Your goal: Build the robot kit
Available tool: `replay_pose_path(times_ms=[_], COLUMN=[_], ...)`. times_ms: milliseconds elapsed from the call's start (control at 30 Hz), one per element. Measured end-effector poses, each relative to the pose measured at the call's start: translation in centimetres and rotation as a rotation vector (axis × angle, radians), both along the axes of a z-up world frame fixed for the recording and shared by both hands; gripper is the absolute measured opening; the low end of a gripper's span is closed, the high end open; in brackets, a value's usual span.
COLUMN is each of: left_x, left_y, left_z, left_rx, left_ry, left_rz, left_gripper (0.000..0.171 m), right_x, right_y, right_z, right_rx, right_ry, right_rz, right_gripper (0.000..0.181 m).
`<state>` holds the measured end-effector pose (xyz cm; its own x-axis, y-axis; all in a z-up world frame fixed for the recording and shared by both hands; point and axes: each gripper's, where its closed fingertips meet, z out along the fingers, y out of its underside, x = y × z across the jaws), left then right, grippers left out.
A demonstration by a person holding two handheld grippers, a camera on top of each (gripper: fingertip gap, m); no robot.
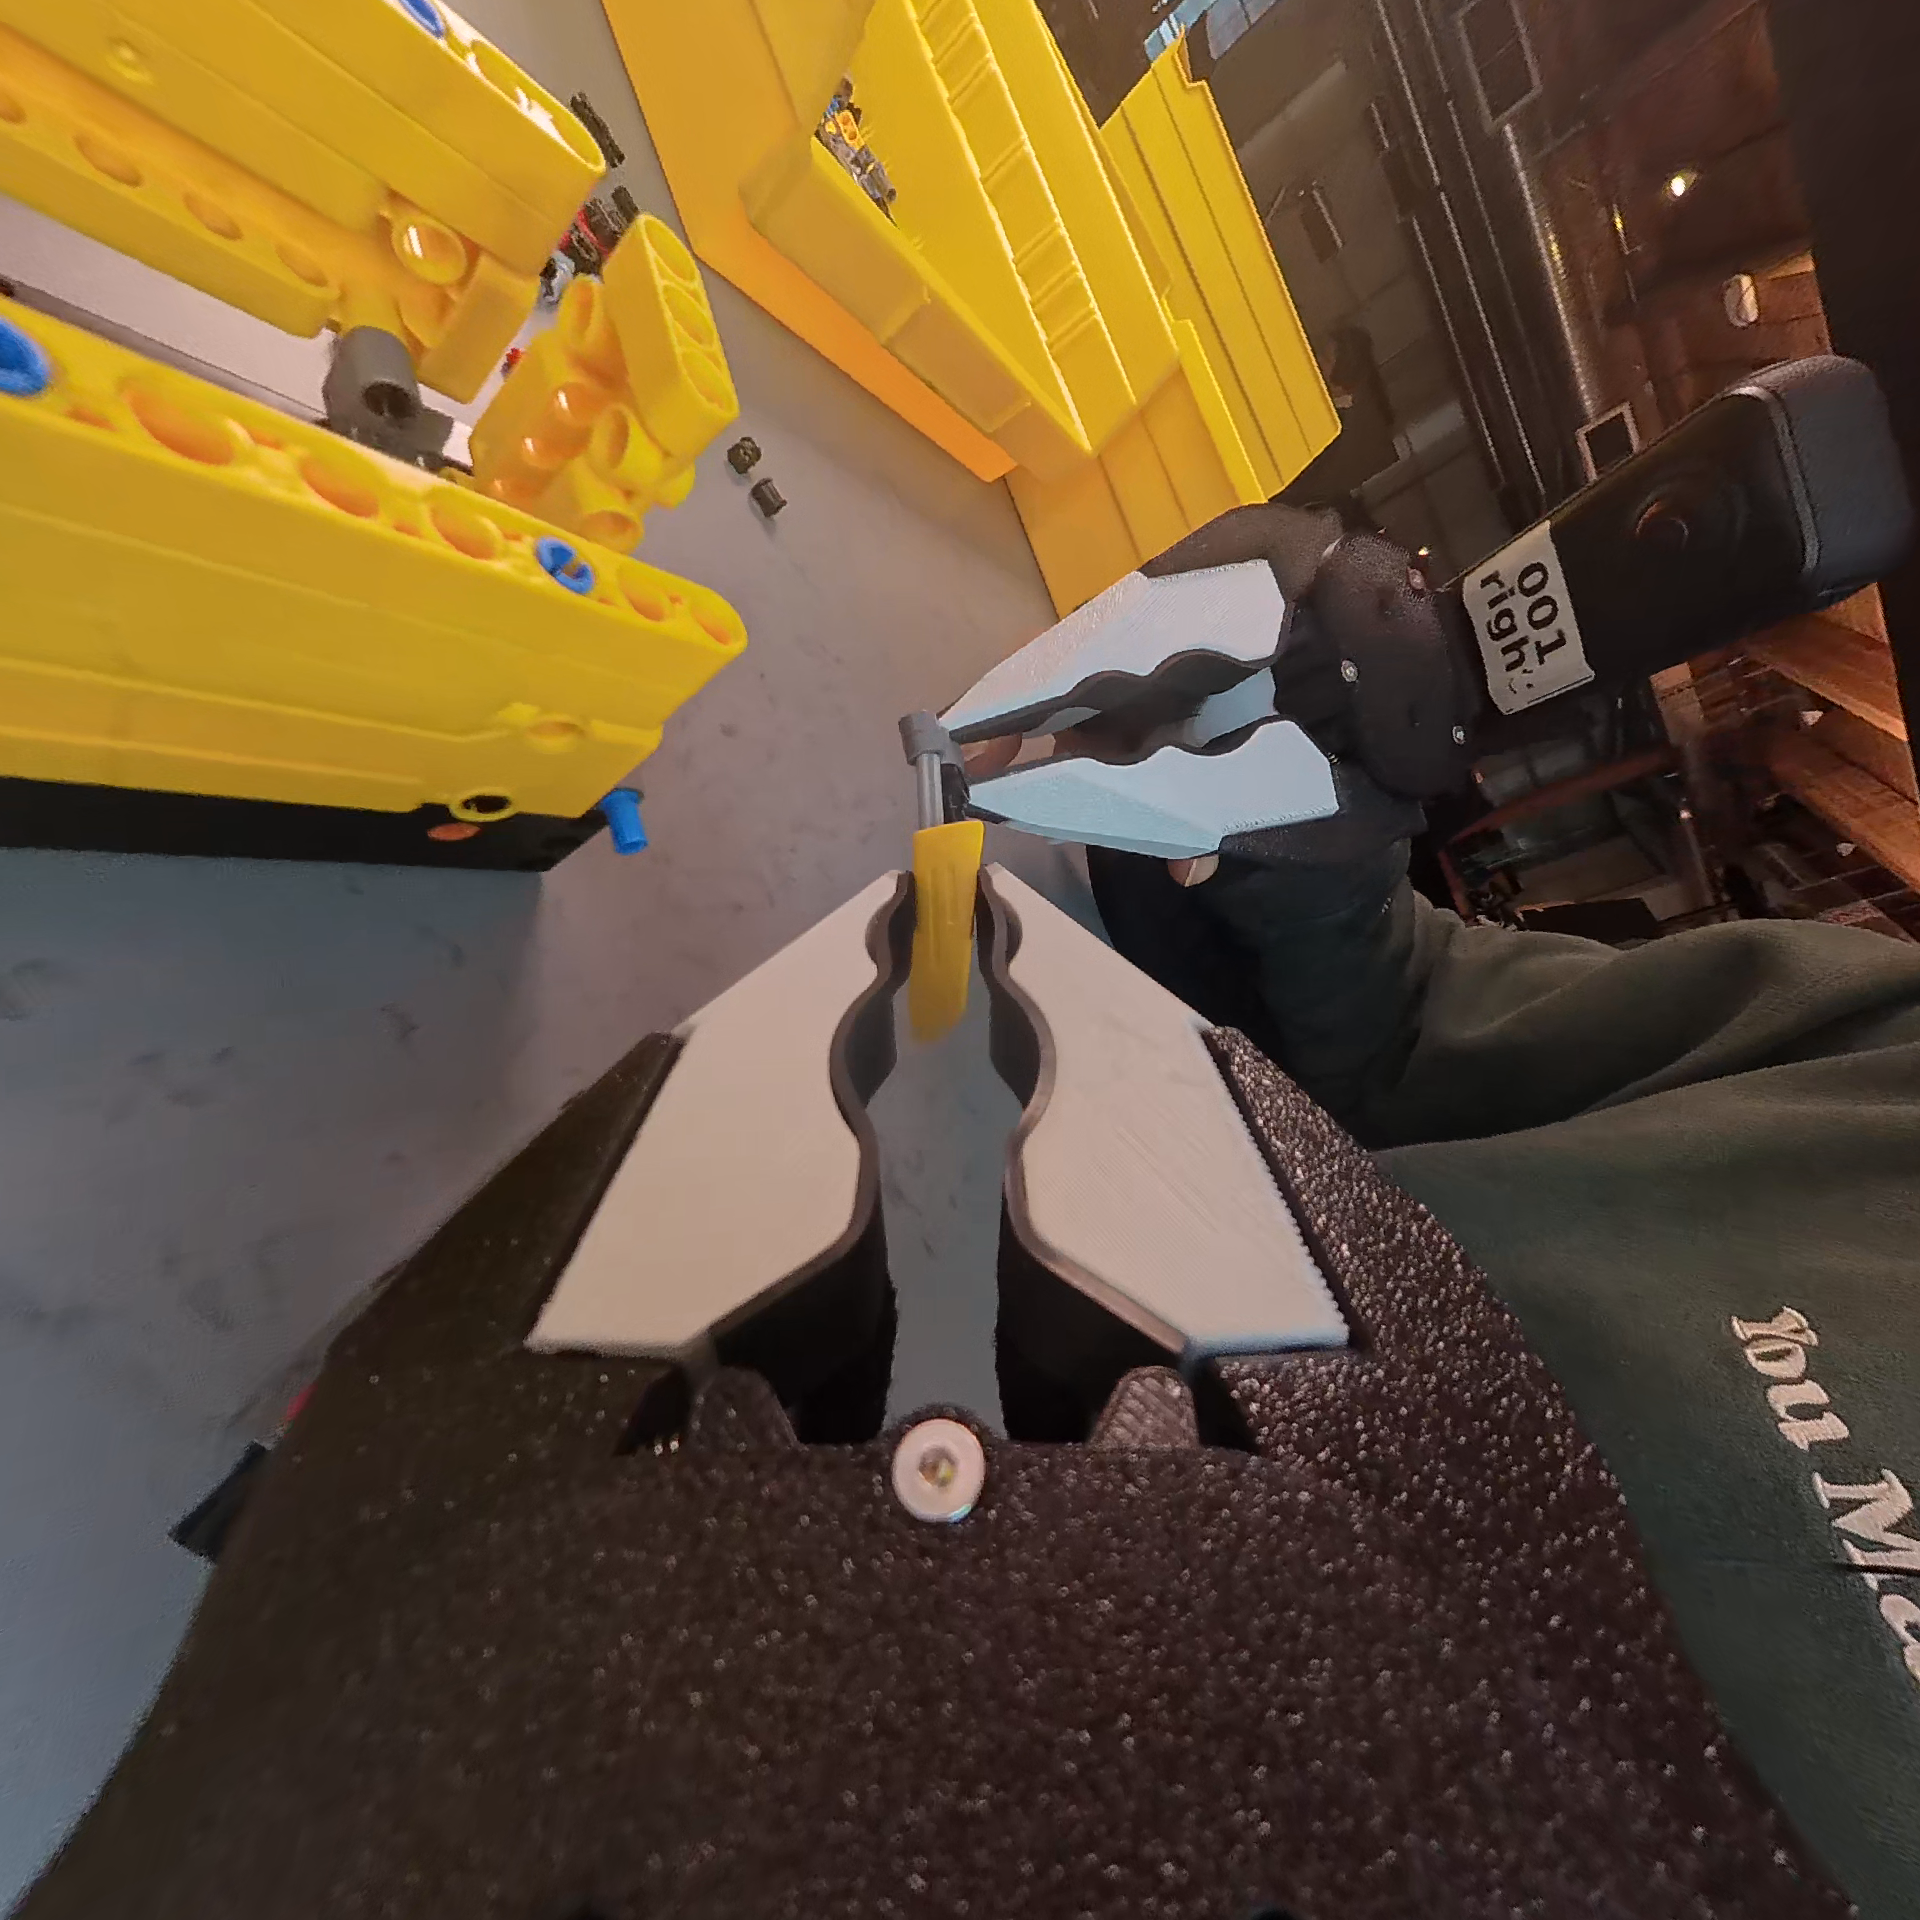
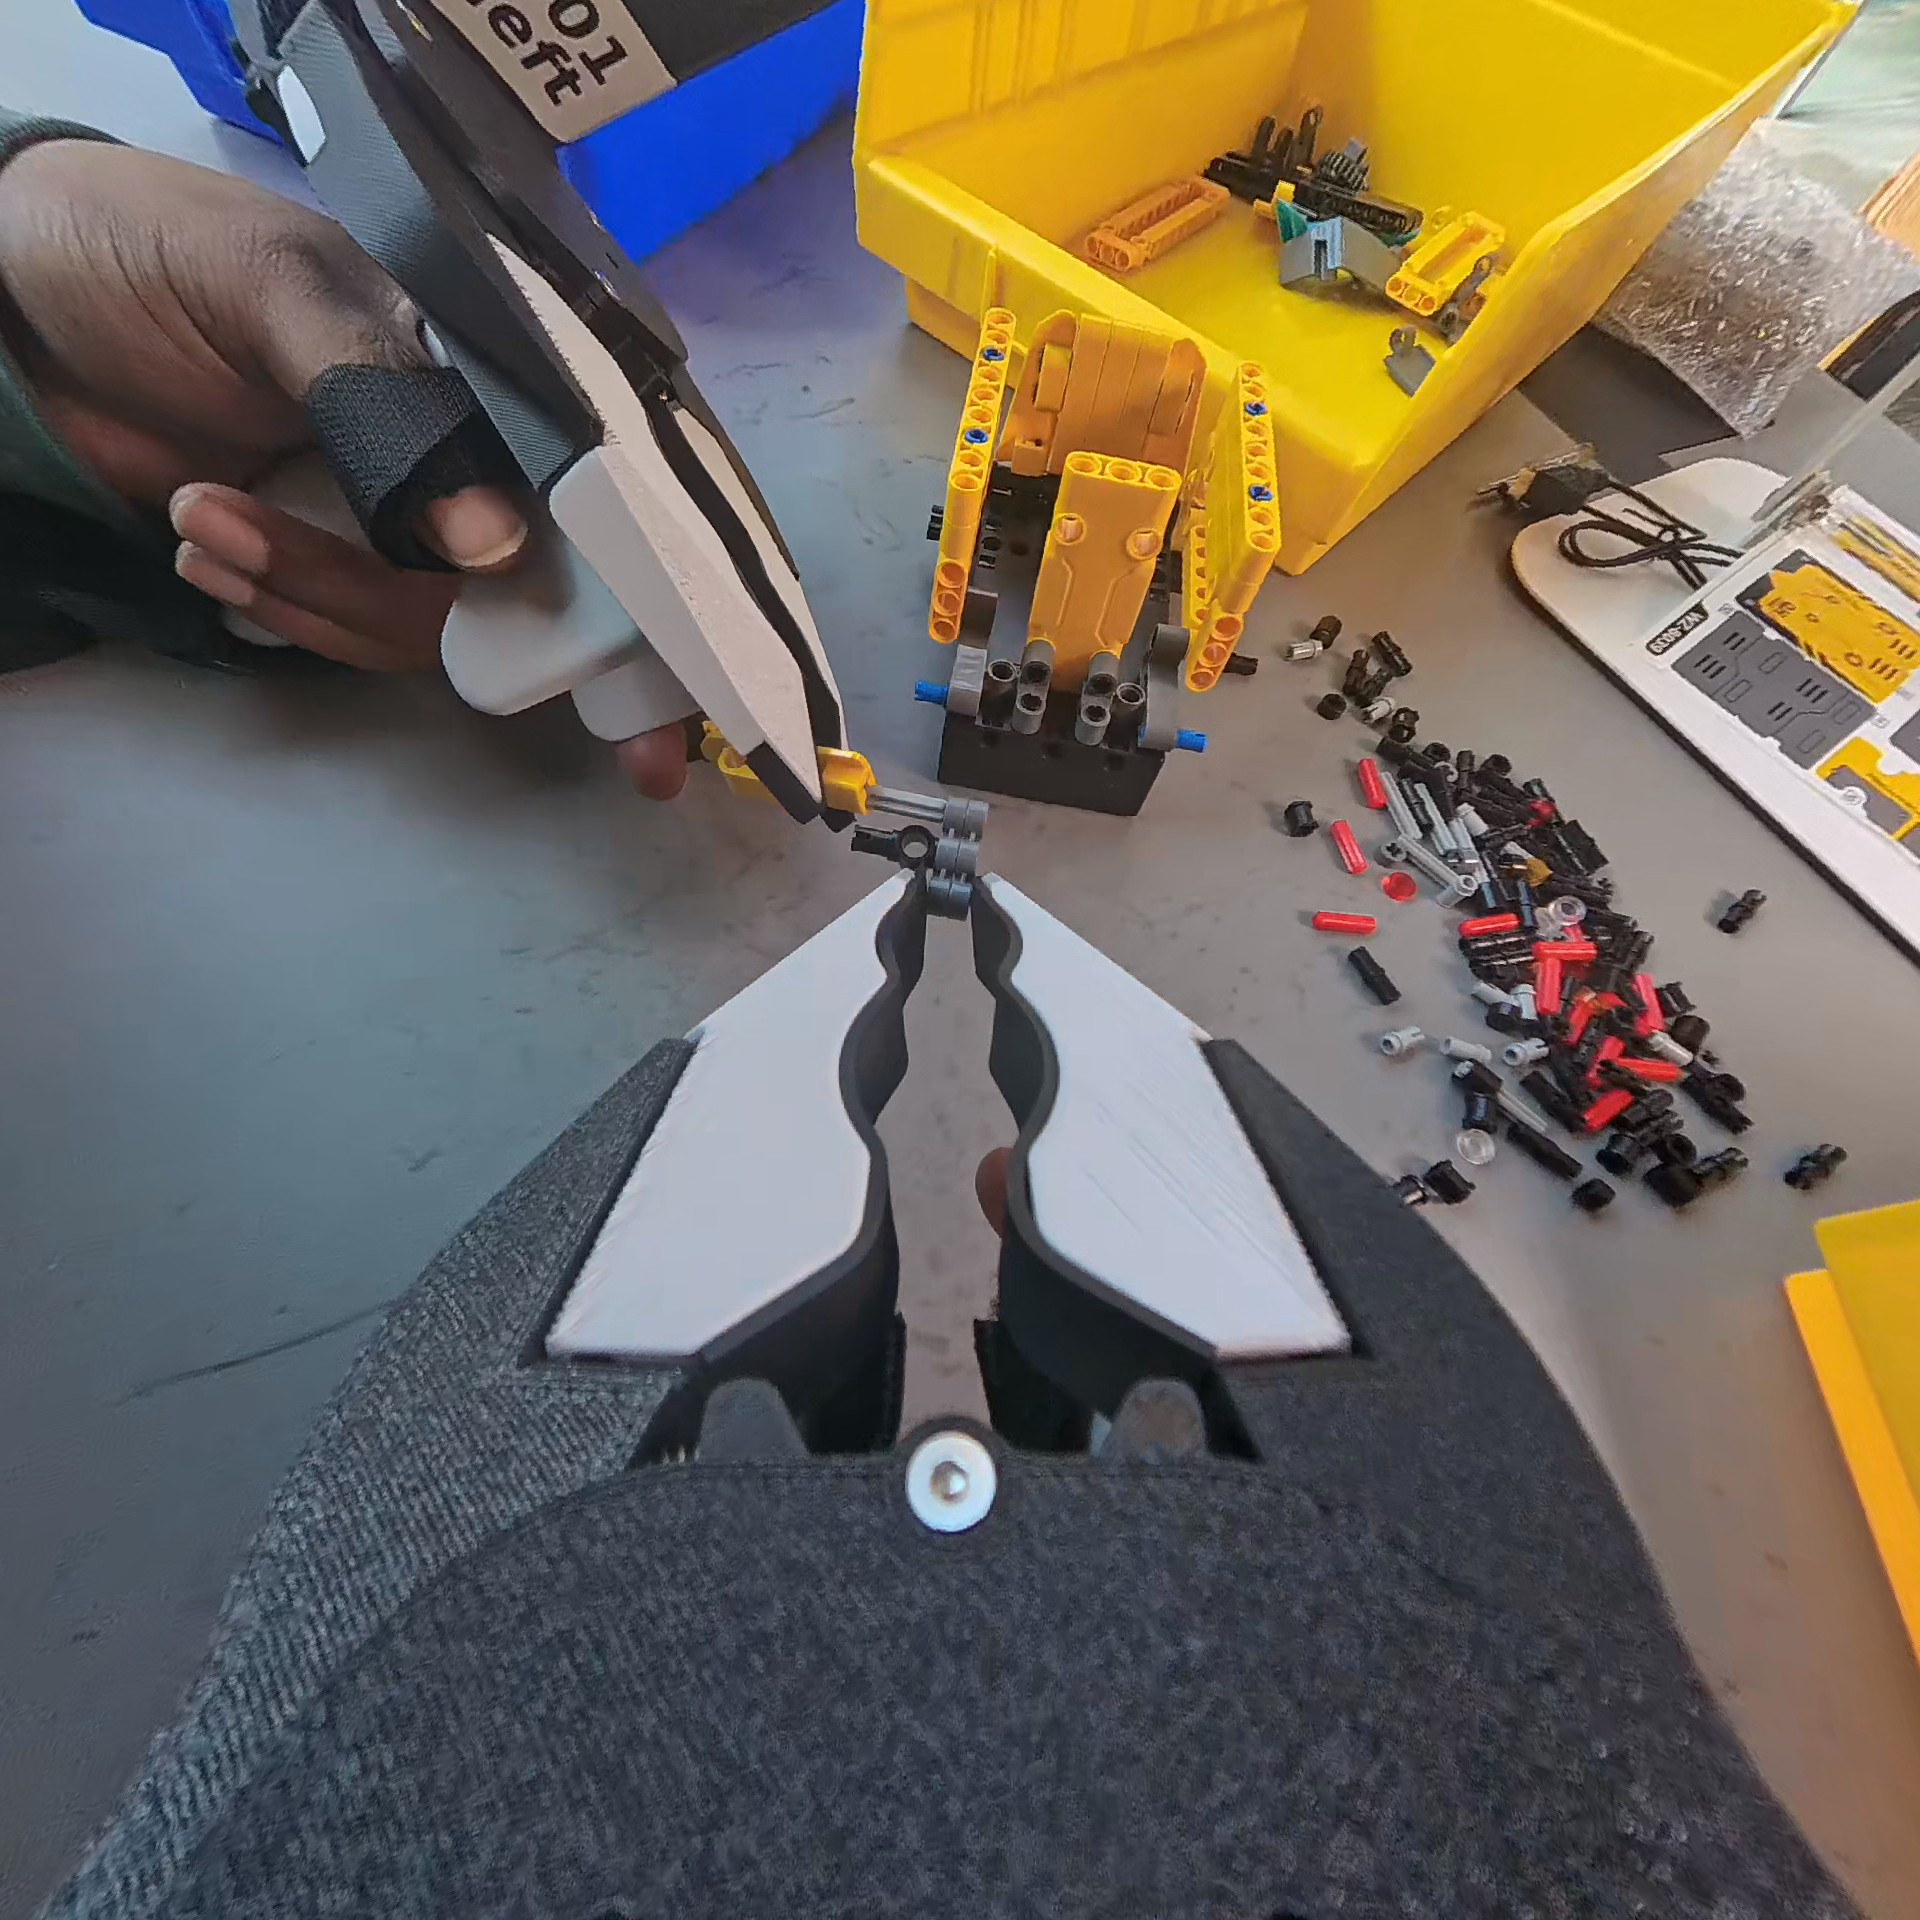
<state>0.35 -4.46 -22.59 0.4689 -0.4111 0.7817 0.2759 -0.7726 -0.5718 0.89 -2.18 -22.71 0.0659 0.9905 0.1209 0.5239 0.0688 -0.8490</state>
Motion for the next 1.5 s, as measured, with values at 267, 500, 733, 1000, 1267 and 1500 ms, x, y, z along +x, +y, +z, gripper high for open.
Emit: replay_pose_path(times_ms=[267,500,733,1000,1267,1500], left_x=[0.2,0.7,0.9,1.7,2.7,3.8], left_y=[-0.2,-0.7,-0.9,-1.6,-2.5,-3.9], left_z=[-0.6,-1.5,-1.4,-1.0,0.0,1.4], left_rx=[-0.024,0.013,0.068,0.096,0.110,0.159], left_ry=[0.016,0.155,0.219,0.197,0.098,0.025], left_rz=[-0.011,-0.047,-0.060,-0.112,-0.180,-0.272], left_gripper=[0.010,0.010,0.009,0.009,0.008,0.008], right_x=[0.0,0.4,0.7,1.4,1.9,3.2], right_y=[-0.1,-0.5,-0.9,-1.8,-2.9,-4.1], right_z=[-0.3,-0.5,-0.3,0.3,1.8,3.3], right_rx=[0.125,0.116,0.060,0.147,0.162,0.046], right_ry=[-0.032,-0.049,-0.034,0.003,0.085,0.164], right_rz=[0.021,0.076,0.109,0.237,0.322,0.424], right_gripper=[0.007,0.007,0.007,0.007,0.008,0.008])
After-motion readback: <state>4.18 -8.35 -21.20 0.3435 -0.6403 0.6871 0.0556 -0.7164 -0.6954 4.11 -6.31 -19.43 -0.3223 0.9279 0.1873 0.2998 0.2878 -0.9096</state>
